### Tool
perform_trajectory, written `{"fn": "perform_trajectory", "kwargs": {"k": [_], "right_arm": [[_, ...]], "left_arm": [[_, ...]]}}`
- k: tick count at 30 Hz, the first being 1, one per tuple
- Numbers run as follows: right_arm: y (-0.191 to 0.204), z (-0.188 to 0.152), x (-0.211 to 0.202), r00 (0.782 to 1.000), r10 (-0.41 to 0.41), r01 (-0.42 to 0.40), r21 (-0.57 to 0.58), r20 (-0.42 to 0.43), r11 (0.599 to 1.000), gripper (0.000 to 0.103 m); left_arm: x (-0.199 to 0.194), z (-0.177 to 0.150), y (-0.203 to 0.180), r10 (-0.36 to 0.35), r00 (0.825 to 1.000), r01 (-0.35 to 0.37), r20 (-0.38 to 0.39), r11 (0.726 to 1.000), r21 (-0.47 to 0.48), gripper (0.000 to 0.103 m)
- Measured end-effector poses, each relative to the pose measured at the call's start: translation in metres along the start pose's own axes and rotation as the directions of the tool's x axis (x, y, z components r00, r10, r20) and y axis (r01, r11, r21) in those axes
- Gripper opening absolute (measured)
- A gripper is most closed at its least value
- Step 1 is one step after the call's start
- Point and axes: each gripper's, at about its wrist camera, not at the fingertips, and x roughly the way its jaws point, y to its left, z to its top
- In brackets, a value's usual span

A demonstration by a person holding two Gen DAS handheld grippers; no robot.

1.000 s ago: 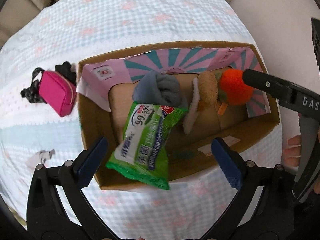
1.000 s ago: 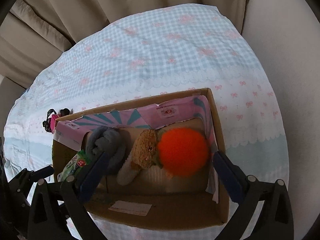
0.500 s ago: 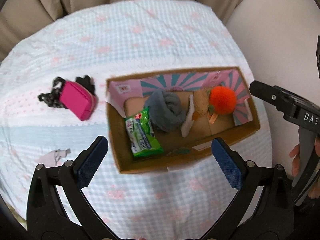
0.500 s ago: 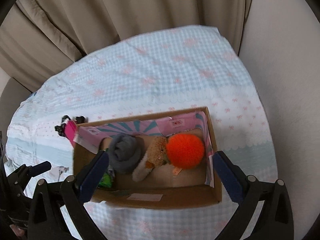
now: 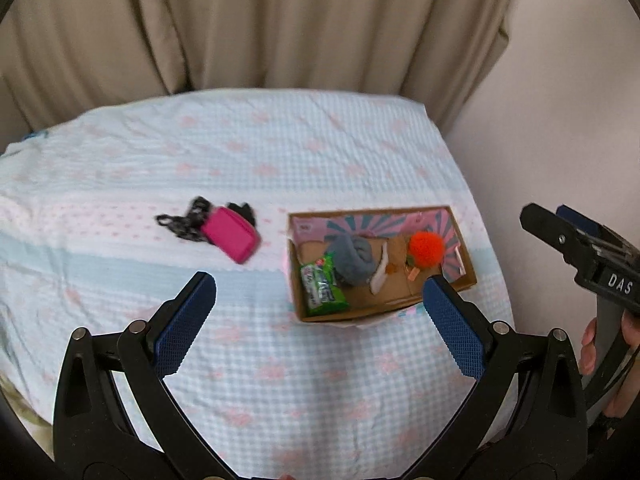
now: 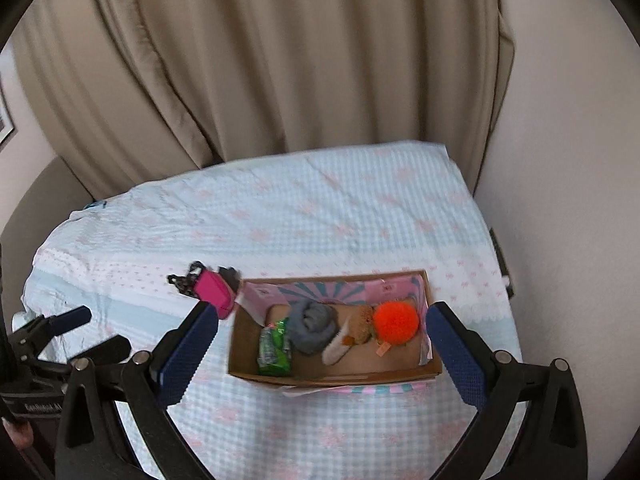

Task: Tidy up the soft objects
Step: 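Lift both tools away from the box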

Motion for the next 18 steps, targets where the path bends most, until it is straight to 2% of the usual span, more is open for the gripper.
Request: {"fn": "perform_trajectory", "kwargs": {"k": [10,18], "right_arm": [[0.084,-0.021,-0.070,0.993,-0.002,0.009,-0.055,0.118,0.998,0.103],[0.148,-0.037,-0.091,0.984,-0.045,0.047,-0.008,0.174,0.999,0.103]], "left_arm": [[-0.096,-0.028,0.074,0.034,0.991,-0.026,0.130,0.998,-0.061,0.103],[-0.139,-0.046,0.153,0.027,0.983,-0.022,0.184,0.999,-0.028,0.103]]}}
